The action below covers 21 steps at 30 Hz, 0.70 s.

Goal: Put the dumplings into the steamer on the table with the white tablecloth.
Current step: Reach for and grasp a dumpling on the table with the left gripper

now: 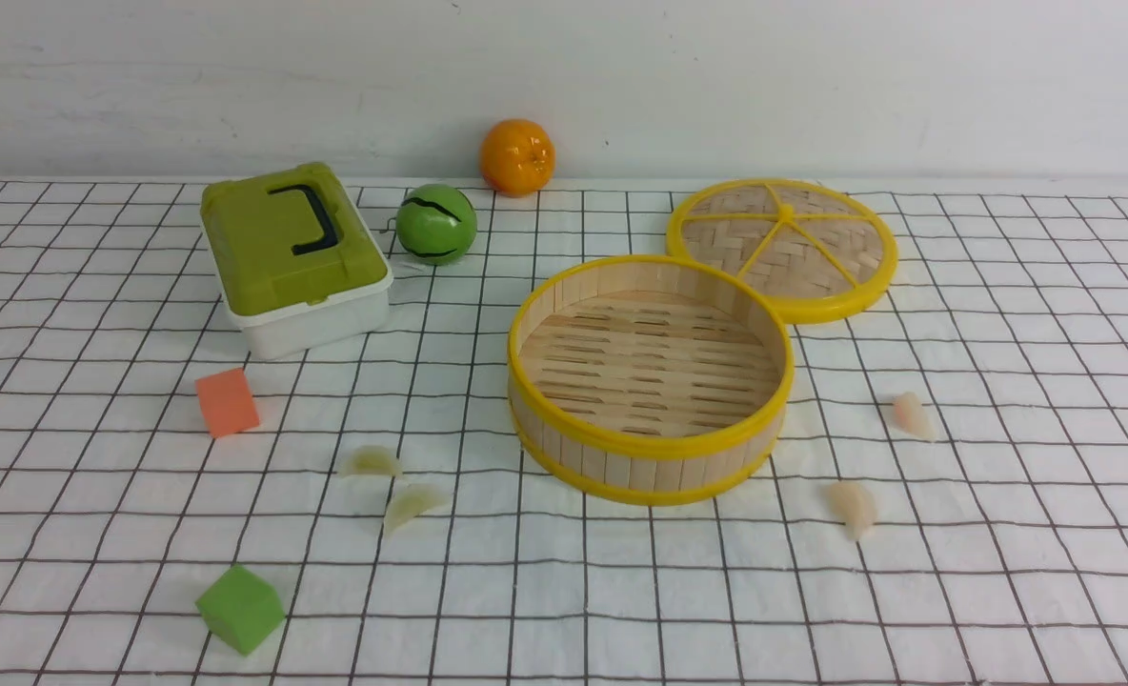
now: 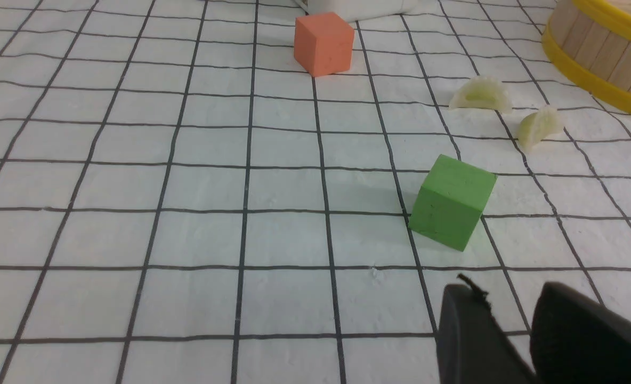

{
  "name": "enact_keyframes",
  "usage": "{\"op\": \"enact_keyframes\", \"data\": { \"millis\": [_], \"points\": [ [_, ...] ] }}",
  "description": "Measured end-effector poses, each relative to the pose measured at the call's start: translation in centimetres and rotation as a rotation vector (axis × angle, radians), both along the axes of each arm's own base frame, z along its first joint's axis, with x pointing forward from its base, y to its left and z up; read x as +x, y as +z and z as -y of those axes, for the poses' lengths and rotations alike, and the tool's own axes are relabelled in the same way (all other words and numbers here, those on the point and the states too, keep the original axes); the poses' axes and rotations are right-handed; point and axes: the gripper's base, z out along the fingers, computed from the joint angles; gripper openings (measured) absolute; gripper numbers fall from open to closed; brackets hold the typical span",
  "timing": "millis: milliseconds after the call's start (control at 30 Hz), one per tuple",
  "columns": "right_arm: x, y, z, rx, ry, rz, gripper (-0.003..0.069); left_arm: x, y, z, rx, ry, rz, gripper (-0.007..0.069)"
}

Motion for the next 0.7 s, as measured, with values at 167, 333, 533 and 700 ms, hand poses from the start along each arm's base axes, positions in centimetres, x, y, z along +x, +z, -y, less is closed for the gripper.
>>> {"op": "enact_keyframes", "data": {
  "millis": [167,333,533,700],
  "points": [
    [0.0,0.0,0.0,0.0,0.0,0.0,0.0239,0.0,0.0,0.0,0.0,0.0,0.0,0.0195],
    [0.0,0.0,0.0,0.0,0.0,0.0,0.0239,0.0,0.0,0.0,0.0,0.0,0.0,0.02],
    [0.0,0.0,0.0,0.0,0.0,0.0,0.0239,0.0,0.0,0.0,0.0,0.0,0.0,0.0206],
    [0.0,0.0,0.0,0.0,0.0,0.0,0.0239,0.0,0.0,0.0,0.0,0.0,0.0,0.021]
  ]
}}
